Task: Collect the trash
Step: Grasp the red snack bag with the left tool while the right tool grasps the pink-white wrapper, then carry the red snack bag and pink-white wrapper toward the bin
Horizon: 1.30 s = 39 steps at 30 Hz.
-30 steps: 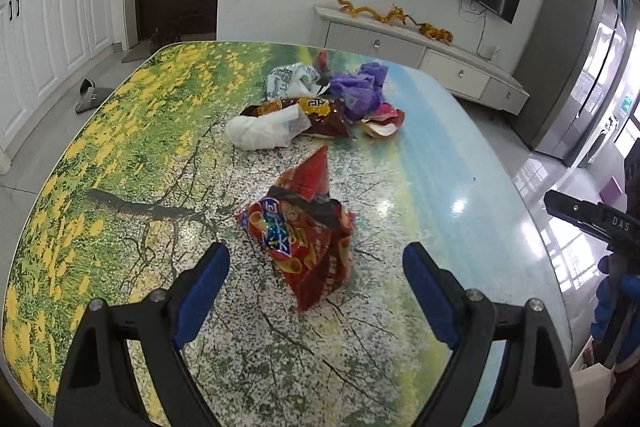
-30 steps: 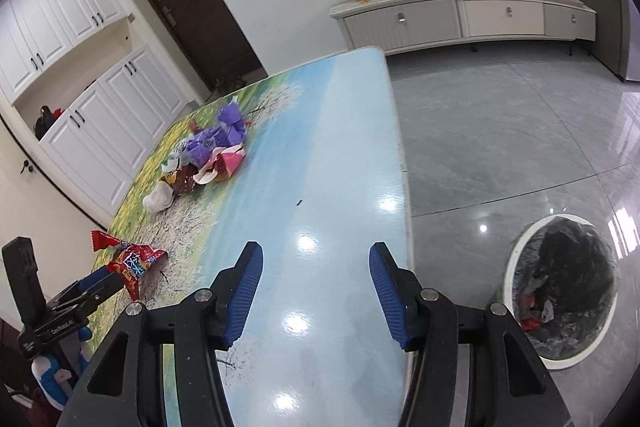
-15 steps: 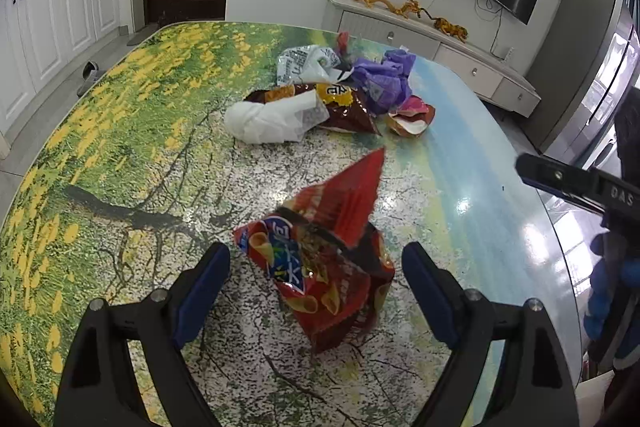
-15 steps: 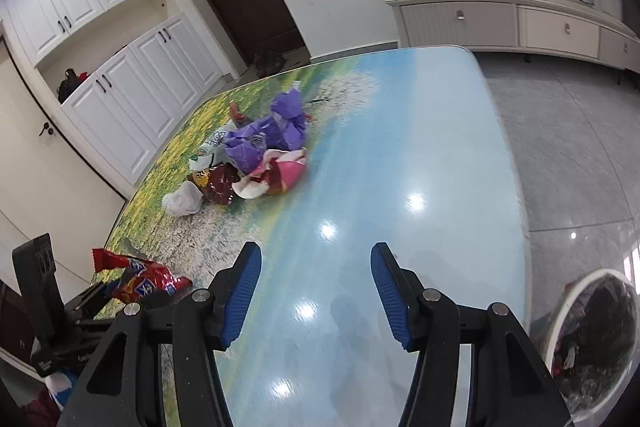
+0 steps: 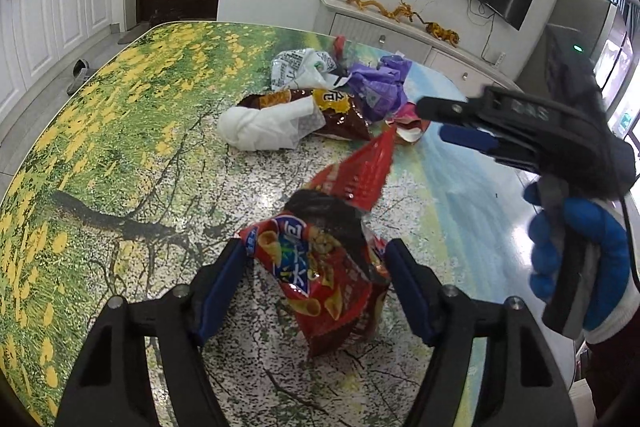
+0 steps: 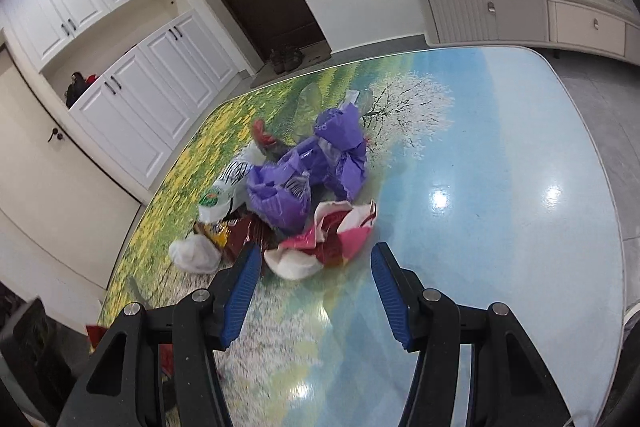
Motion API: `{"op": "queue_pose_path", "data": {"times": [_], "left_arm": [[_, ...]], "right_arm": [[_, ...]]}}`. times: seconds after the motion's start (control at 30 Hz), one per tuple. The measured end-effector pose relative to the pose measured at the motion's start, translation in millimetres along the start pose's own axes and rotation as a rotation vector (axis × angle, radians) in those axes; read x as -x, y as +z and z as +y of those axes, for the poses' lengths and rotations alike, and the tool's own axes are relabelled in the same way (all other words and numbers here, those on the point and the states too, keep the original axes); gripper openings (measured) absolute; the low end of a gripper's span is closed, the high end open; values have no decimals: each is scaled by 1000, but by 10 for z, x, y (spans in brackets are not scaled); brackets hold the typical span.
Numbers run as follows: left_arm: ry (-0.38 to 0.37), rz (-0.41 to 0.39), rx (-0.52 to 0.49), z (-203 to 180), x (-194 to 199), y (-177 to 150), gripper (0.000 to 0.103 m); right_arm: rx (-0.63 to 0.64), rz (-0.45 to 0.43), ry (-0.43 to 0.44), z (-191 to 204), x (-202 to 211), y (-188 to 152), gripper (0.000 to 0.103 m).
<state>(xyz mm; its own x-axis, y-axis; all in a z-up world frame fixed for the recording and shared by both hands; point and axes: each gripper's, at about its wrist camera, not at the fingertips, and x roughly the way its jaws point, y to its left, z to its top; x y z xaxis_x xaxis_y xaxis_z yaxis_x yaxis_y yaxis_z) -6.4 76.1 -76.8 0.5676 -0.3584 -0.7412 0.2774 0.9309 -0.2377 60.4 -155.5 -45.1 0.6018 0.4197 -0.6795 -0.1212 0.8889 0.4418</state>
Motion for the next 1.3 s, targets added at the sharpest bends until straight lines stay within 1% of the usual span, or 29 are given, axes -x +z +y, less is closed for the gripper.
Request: {"op": "queue_pose_path", "data": {"times": [0.1, 0.17, 0.23, 0.27, 0.33, 0.37, 0.4, 0.57, 0.8, 0.9, 1.1, 1.3], "left_arm": [[-10, 0, -6, -10, -3, 2, 69], [-17, -2, -2, -2, -2, 1, 68], [-23, -4, 2, 6, 3, -3, 67], [-29, -4, 1, 6, 4, -8, 59], [-35, -3, -5, -9, 7, -15, 57], [-37, -1, -10, -19, 6, -16, 54], [-40, 1, -16, -30, 3, -17, 50], [-67, 9, -16, -41, 2, -26, 41], [-84, 15, -11, -50, 63, -69, 33], [-93, 18, -6, -54, 116, -122, 29], [-97, 24, -19, -137, 246, -215, 26], [-101, 15, -37, -250, 395, -242, 26]], "right_arm": [[-34, 1, -16, -33, -80, 49, 55], [-38, 13, -42, -43, -118, 65, 47], [-44, 30, -55, -54, -177, 72, 45], [-40, 34, -62, -50, -194, 67, 43], [-23, 36, -70, -18, -207, 53, 39], [-20, 37, -68, -11, -213, 52, 34], [-18, 39, -65, 0, -218, 52, 32], [3, 34, -60, 29, -182, 16, 26], [25, 18, -33, 3, 94, -174, 25], [14, 8, -19, -22, 232, -278, 25], [-5, -11, -10, -142, 568, -524, 25], [-25, -45, -25, -302, 912, -715, 25]]}}
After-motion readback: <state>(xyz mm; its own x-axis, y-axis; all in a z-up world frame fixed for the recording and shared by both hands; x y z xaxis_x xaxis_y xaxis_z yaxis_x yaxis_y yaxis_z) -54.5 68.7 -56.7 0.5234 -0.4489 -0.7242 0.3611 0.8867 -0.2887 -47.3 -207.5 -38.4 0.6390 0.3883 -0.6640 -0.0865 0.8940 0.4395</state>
